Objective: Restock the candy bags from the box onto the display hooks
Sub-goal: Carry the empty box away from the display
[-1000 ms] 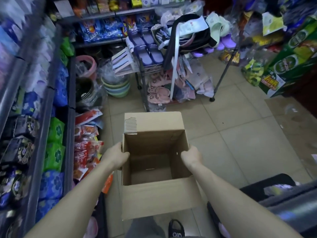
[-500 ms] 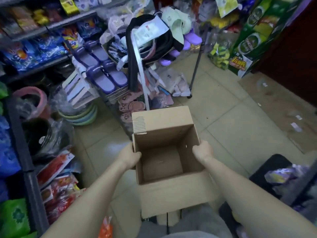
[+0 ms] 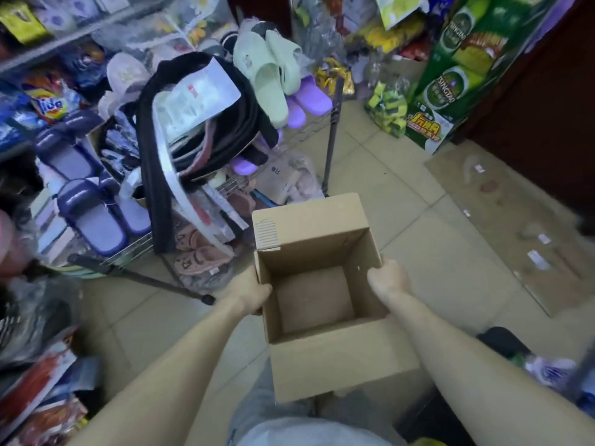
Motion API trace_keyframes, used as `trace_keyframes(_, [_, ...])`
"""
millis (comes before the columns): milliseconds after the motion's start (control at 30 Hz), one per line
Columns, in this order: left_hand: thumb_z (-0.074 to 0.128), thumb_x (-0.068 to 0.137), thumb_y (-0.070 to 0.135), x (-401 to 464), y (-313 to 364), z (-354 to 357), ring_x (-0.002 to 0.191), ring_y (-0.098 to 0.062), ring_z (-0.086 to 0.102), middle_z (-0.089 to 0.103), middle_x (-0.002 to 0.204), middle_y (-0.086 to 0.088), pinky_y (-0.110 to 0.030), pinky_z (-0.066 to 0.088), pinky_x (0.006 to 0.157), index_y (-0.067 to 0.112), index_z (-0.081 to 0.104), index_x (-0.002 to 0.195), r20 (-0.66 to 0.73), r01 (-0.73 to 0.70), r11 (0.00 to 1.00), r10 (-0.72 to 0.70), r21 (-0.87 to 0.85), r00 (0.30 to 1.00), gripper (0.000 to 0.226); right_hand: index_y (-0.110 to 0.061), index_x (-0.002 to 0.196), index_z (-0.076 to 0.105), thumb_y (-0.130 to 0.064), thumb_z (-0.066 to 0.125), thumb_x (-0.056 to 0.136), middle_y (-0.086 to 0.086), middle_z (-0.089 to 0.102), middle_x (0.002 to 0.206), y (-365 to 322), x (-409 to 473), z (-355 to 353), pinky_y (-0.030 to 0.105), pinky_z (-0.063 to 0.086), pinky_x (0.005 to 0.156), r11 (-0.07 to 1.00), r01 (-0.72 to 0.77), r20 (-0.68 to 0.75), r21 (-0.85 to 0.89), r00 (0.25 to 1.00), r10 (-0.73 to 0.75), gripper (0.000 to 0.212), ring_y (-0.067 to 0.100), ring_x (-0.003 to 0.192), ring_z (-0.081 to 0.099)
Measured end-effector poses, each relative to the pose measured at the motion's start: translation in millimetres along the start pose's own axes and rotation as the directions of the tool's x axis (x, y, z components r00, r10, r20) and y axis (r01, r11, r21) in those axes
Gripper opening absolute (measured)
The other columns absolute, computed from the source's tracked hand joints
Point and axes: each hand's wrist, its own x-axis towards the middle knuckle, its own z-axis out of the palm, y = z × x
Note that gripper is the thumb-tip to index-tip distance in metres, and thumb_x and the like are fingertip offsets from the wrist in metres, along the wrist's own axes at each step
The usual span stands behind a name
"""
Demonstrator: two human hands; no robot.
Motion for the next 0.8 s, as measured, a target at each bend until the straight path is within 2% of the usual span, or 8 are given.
trace_keyframes(133, [0.055,0.094,0.007,55.8,61.3,6.5,0.092,-0.034,0.075,0.070,0.115,-0.015,-0.044,0.066,0.073,0.021,0.055,0.124,0.011,0.011,0.999,-0.010,-0.039,1.000,0.032,-0.010,0.121,0.068,-0.011,0.056,0.094,0.022,0.070,0.122,-24.9,70.0,-32.0,0.037,0.051,0.093,0.999,-0.009,-0.008,-0.039,1.000,0.008,0.029,0.041,0.117,0.064])
trace_keyframes(267, [0.055,0.091,0.011,127.2,100.9,16.3,0.083,-0.033,0.077,0.074,0.105,-0.015,-0.046,0.066,0.075,0.014,0.059,0.122,0.021,0.032,0.999,-0.031,-0.038,0.999,0.031,-0.011,0.119,0.069,-0.012,0.054,0.094,0.022,0.071,0.119,-49.8,148.9,-49.8,0.039,0.052,0.092,0.997,-0.022,-0.003,-0.077,1.000,0.022,0.030,0.041,0.114,0.066])
trace_keyframes(467, [0.059,0.091,0.011,226.4,148.6,35.3,0.085,-0.031,0.076,0.074,0.105,-0.015,-0.048,0.066,0.075,0.015,0.059,0.122,0.074,0.139,0.986,-0.133,-0.092,0.988,0.031,-0.010,0.117,0.068,-0.010,0.053,0.096,0.021,0.071,0.117,-86.1,263.5,-55.5,0.041,0.053,0.092,0.990,-0.006,0.001,-0.144,1.000,0.006,0.027,0.041,0.112,0.066])
trace_keyframes(567, [0.061,0.074,0.021,270.0,153.6,46.7,0.081,-0.028,0.076,0.076,0.094,-0.010,-0.046,0.066,0.074,0.018,0.063,0.115,0.082,0.189,0.979,-0.183,-0.071,0.980,0.041,-0.010,0.120,0.066,-0.008,0.049,0.096,0.022,0.070,0.118,-97.7,316.8,-52.2,0.036,0.050,0.089,0.981,0.002,0.071,-0.193,0.997,0.011,0.029,0.040,0.112,0.064])
trace_keyframes(633, [0.060,0.071,0.024,301.2,150.9,57.3,0.078,-0.027,0.076,0.076,0.089,-0.008,-0.046,0.066,0.073,0.019,0.064,0.112,0.069,0.210,0.975,-0.205,-0.072,0.976,0.042,-0.011,0.120,0.066,-0.007,0.049,0.096,0.021,0.070,0.120,-104.8,350.7,-46.5,0.034,0.049,0.087,0.976,0.028,0.102,-0.216,0.995,-0.006,0.030,0.040,0.112,0.064])
trace_keyframes(733, [0.059,0.068,0.029,344.8,147.0,77.9,0.082,-0.028,0.076,0.075,0.098,-0.009,-0.045,0.066,0.075,0.020,0.063,0.116,0.041,0.267,0.959,-0.265,-0.098,0.963,0.048,-0.013,0.119,0.065,-0.009,0.049,0.097,0.020,0.070,0.119,-110.5,404.9,-31.1,0.032,0.046,0.083,0.963,0.065,0.164,-0.262,0.986,-0.022,0.027,0.039,0.111,0.065])
trace_keyframes(800, [0.059,0.072,0.032,373.8,139.4,98.4,0.089,-0.032,0.074,0.073,0.108,-0.010,-0.046,0.065,0.079,0.024,0.058,0.123,0.032,0.312,0.942,-0.311,-0.126,0.950,0.051,-0.013,0.118,0.065,-0.011,0.050,0.097,0.019,0.071,0.117,-111.8,442.3,-16.0,0.035,0.051,0.087,0.947,0.102,0.214,-0.305,0.976,-0.036,0.026,0.038,0.110,0.066])
